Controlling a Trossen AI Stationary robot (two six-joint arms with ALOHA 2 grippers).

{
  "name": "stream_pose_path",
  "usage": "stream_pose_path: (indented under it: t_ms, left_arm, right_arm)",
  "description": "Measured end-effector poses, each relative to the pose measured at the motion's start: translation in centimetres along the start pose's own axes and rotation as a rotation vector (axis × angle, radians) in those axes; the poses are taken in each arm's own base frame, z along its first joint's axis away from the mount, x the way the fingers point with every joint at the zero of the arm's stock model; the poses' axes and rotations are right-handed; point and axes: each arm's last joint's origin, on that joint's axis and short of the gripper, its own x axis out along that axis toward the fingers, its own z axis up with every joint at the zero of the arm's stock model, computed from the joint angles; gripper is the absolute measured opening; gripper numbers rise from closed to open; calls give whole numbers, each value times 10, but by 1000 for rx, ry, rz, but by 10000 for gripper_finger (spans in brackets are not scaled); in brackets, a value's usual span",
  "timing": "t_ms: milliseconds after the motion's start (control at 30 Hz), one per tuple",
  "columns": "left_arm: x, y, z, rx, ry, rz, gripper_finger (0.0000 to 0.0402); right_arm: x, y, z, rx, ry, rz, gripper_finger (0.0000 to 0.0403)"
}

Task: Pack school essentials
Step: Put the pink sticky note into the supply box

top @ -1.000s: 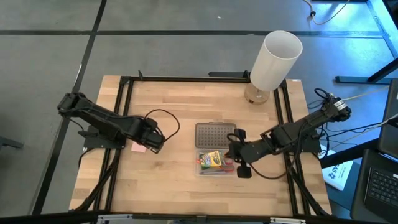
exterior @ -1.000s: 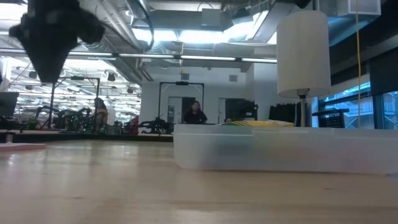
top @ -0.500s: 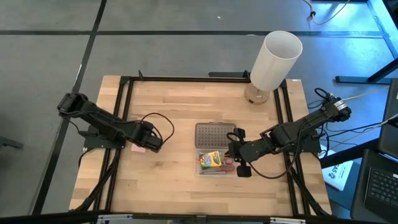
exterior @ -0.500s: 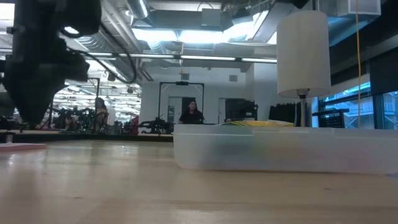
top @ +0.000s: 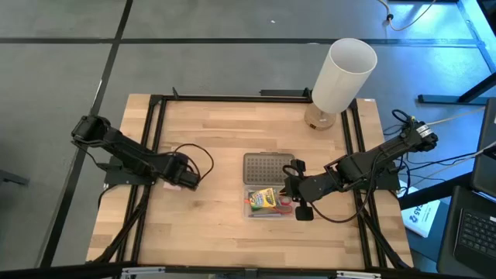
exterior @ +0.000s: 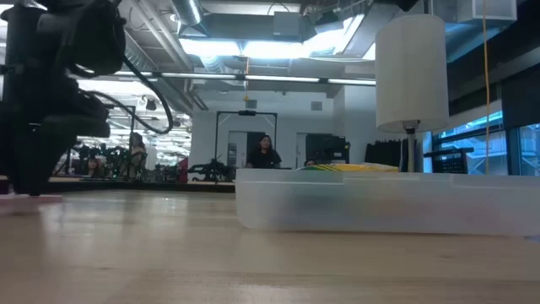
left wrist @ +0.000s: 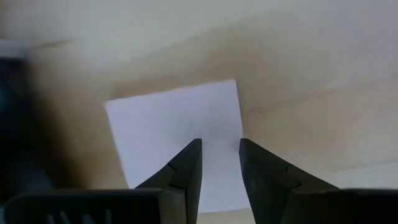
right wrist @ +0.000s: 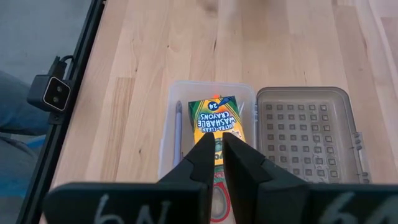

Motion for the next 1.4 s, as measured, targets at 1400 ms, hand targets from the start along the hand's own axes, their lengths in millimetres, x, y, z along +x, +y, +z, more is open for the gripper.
stream_pose_path:
  t_ms: [1400]
  left_arm:
    - [-71,-39,-13,267,-10,-236,100]
  right_arm:
    - [0,1,0,-17,15,48,35]
